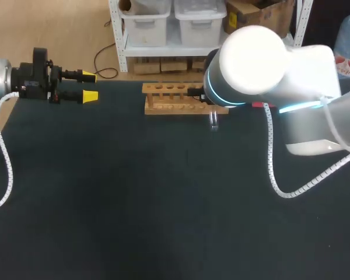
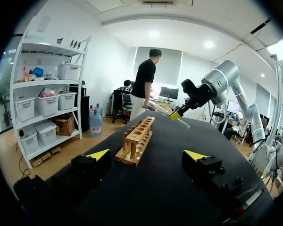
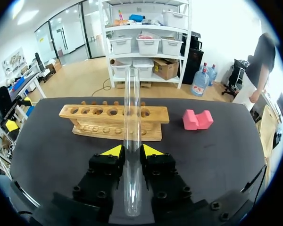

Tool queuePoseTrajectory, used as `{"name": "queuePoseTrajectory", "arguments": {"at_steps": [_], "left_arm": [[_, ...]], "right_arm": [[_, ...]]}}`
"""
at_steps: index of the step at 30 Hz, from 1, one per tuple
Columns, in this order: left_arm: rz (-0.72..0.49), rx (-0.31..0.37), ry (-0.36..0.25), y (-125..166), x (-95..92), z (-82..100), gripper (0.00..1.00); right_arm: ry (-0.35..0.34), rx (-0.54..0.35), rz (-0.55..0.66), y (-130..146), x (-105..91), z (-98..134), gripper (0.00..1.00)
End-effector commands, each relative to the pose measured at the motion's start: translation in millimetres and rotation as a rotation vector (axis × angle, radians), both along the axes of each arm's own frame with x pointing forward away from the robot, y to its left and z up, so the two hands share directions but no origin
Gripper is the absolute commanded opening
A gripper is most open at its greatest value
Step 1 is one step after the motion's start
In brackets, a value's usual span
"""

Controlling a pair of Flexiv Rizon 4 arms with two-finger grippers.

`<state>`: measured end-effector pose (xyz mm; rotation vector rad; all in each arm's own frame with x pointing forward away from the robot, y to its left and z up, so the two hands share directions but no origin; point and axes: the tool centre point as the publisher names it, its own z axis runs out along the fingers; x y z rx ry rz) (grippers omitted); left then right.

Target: Grasp the test tube, adjust it, and insert it.

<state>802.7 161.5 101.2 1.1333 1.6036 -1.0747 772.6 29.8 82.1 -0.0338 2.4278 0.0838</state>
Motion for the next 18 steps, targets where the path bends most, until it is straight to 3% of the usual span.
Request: {"name": "queuePoseTrajectory", "arguments": {"at_steps": [1, 18], "left_arm": [[0.000, -0.002, -0.004, 0, -0.1, -1.2, 1.00], [0.000, -0.002, -0.004, 0, -0.1, -1.2, 1.00]], "right_arm": [[0.020, 0.000, 0.011, 3, 11.5, -9, 0.00], [0.070, 0.012, 0.024, 4, 22.8, -24, 0.00]]}}
